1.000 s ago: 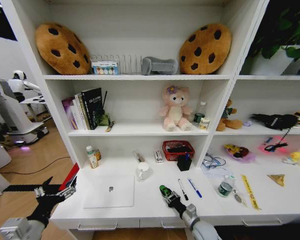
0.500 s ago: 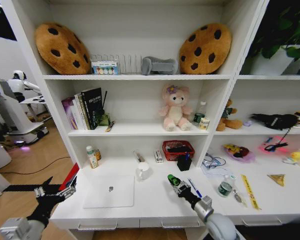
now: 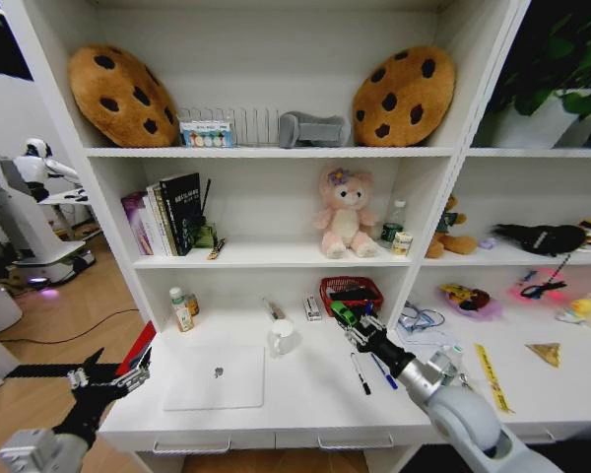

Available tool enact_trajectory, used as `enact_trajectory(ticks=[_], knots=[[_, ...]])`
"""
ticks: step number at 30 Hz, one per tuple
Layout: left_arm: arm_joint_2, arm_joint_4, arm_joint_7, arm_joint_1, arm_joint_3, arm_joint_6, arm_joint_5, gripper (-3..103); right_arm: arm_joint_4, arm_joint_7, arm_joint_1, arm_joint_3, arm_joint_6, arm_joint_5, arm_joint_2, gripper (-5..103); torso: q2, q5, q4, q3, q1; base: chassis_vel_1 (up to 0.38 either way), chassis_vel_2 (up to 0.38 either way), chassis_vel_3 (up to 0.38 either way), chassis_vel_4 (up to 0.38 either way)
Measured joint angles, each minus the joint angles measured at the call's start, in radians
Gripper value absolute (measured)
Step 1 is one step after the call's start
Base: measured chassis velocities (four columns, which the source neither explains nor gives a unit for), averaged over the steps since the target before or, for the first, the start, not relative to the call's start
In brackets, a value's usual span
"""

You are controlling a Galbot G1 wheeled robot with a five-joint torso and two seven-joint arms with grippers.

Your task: Organize the objects on the table.

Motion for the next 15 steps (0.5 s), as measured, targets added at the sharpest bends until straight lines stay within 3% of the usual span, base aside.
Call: enact_trajectory(ticks=[4,7,9,15], knots=[[0.000,0.000,0.000,0.000,0.000,0.000,0.000,100,-0.026,-0.034,0.153,-0.032,-0.045,0.125,-0.086,37,0.000,-0.0003,0.0001,0.000,0.000,0.000,0.000,0.000,0.000],[0.000,0.000,0.000,0.000,0.000,0.000,0.000,100,-0.041,-0.044,0.197,-0.044,-0.055,0.152,-0.101,37,0.000,-0.0002,0.0001,0.000,0.000,0.000,0.000,0.000,0.000],[0.000,0.000,0.000,0.000,0.000,0.000,0.000,100,-0.130,-0.100,0.351,-0.100,-0.086,0.225,-0.138,37,0.000,-0.0002,0.0002,0.000,0.000,0.000,0.000,0.000,0.000],[0.000,0.000,0.000,0.000,0.000,0.000,0.000,100,-0.254,-0.206,0.517,-0.199,-0.100,0.280,-0.153,37,0.000,-0.0004,-0.0002,0.000,0.000,0.000,0.000,0.000,0.000]])
